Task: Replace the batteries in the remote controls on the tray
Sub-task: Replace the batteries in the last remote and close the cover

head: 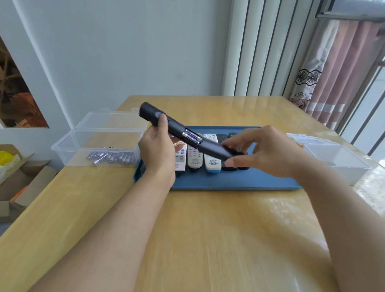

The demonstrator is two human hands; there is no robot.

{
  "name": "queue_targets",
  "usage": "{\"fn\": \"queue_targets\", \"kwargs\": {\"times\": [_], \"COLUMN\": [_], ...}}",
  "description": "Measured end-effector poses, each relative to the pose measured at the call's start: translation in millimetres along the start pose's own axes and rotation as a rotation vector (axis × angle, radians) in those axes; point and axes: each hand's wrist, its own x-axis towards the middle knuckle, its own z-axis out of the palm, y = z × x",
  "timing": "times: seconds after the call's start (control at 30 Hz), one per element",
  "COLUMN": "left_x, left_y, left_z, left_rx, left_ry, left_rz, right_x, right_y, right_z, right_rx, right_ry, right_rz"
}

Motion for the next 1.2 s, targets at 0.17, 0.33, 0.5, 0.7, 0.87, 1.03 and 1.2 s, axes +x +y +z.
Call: {"fn": "queue_targets", "kwargs": {"times": [0.17,0.33,0.5,0.7,0.87,1.03,1.2], "left_x": [2,-8,-10,-17,-20,-27,-31], "left_y": [4,6,1,2,3,3,5], "left_z": [-1,4,6,8,9,9,11], "left_rx": [-0.049,-0.051,0.071,0.094,0.091,-0.029,-0.112], "left_ry": [0.004,-0.137,-0.277,-0.461,-0.533,-0.627,-0.703], "left_rz": [-0.045,-0.104,-0.128,-0.1,-0.095,-0.259,-0.381], "right_x": [-3,-3,-3,0,1,3,6], "right_y": [-1,0,-2,-8,-11,-13,-6], "right_z": [0,6,5,12,24,35,40], "right_rx": [-0.09,-0.219,-0.193,0.225,0.414,0.371,0.086], "right_ry": [-0.347,-0.399,-0.266,-0.043,-0.045,0.12,0.35], "right_rz": [0.103,0.16,0.154,0.075,0.052,0.011,-0.132]}}
